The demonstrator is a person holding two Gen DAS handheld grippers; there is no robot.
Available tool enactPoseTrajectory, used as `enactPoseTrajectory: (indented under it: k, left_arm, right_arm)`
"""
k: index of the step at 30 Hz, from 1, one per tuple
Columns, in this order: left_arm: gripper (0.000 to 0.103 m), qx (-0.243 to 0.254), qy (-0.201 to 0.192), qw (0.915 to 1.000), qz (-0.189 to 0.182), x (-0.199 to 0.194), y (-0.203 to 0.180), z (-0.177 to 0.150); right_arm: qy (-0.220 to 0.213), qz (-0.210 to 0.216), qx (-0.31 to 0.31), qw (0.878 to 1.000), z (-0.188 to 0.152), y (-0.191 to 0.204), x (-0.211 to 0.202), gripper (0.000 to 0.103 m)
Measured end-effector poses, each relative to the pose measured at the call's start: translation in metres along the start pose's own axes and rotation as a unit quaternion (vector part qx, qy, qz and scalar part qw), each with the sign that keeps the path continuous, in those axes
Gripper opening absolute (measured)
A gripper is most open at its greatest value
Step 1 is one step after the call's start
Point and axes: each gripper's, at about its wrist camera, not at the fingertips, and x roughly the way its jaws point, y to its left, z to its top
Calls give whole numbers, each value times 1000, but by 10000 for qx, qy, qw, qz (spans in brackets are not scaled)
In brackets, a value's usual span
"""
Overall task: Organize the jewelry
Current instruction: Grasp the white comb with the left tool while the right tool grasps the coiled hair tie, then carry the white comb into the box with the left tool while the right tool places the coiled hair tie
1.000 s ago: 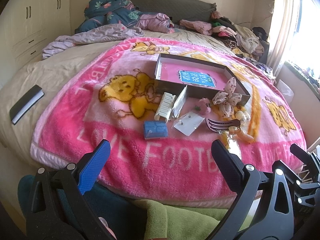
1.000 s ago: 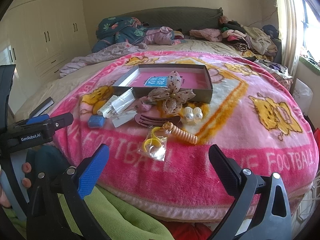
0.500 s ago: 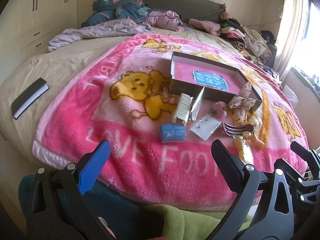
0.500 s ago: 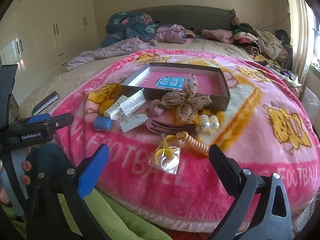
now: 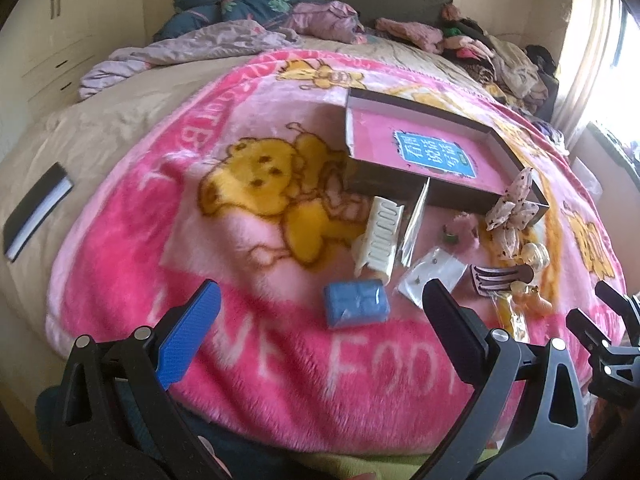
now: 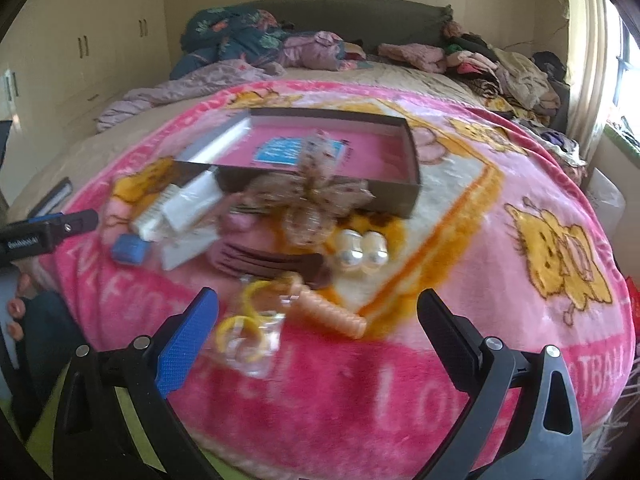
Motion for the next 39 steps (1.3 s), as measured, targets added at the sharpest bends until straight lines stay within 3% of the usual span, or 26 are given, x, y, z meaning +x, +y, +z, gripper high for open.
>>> enactPoseTrajectory:
  k: [8, 14, 22, 26, 30, 31, 39]
  left_arm:
    - [93, 361, 444, 9980, -270, 39, -9, 11]
    - [92, 817, 659, 9945, -18, 64, -14, 12]
    - [67, 937, 717, 9927, -230, 80, -17, 21]
    - [54, 967, 737, 9916, -435, 84, -22, 27]
    - [28, 942, 715, 9902, -747, 88, -27, 31]
    - [20, 919, 715, 9899, -805, 89, -27, 32]
    - [20, 772, 598, 9911, -906, 79, -18, 31]
  right_arm:
    - [372, -213, -245, 9988, -10, -20, 31, 96]
    - [437, -307, -710, 9960, -14, -14, 49, 94]
    - [543, -200, -1011, 9932, -13, -12, 72, 67]
    - [583, 163, -1058, 9925, -10, -12, 78, 39]
    - [556, 304, -1077, 9922, -9, -11, 76, 20]
    - [552, 309, -1059, 9924, -9, -12, 74, 20]
    - [510, 428, -477, 9966, -10, -38, 58, 17]
